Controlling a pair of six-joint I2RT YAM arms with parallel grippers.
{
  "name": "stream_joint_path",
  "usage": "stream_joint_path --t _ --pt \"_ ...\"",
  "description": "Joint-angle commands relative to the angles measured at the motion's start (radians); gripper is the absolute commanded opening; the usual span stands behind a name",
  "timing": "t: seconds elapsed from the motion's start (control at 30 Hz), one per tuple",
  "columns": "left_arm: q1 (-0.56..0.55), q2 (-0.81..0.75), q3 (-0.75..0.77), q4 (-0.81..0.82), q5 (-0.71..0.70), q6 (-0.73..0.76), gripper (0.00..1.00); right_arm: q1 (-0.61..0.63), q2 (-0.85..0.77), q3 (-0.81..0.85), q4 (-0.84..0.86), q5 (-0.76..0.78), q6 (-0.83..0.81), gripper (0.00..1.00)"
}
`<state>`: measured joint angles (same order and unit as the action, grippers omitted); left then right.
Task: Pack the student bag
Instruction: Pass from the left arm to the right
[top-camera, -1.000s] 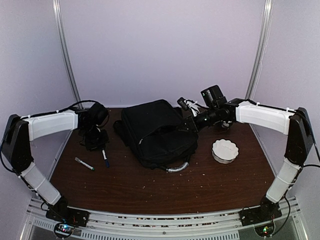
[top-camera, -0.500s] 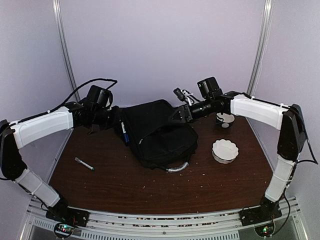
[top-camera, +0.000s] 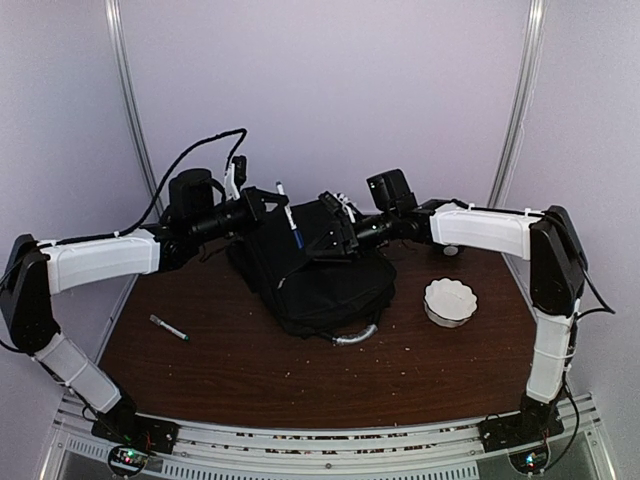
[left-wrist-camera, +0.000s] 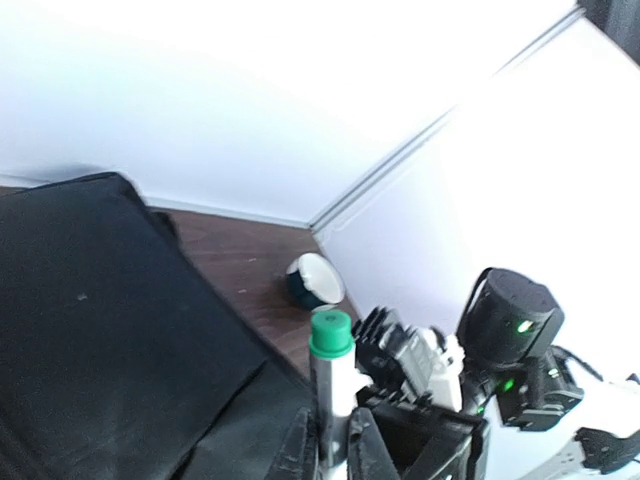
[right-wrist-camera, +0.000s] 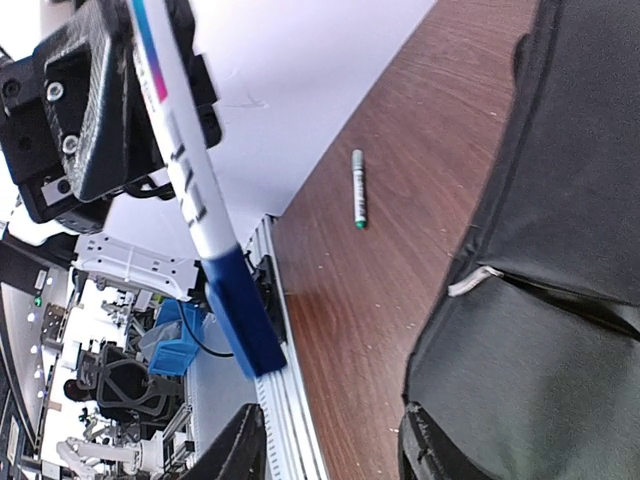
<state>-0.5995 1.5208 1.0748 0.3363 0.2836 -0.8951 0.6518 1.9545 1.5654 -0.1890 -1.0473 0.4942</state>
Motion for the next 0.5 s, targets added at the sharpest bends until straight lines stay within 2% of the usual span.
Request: stream_joint_path --t 0.0,0.23,0.47 --pt "-0.004 0.057 0.001 0.244 0.112 -0.085 0.0 0.018 0.009 -0.014 0.164 -0.052 0.081 0.45" --pt "-0.004 0.078 0.0 0.28 0.132 -0.119 0.0 0.02 0.017 -0.039 0.283 -0.077 0.164 0.42" --pt "-0.004 0.078 -0.013 0.281 0.134 -0.131 0.0 0.005 0.01 -0.049 0.275 -0.049 0.159 0.31"
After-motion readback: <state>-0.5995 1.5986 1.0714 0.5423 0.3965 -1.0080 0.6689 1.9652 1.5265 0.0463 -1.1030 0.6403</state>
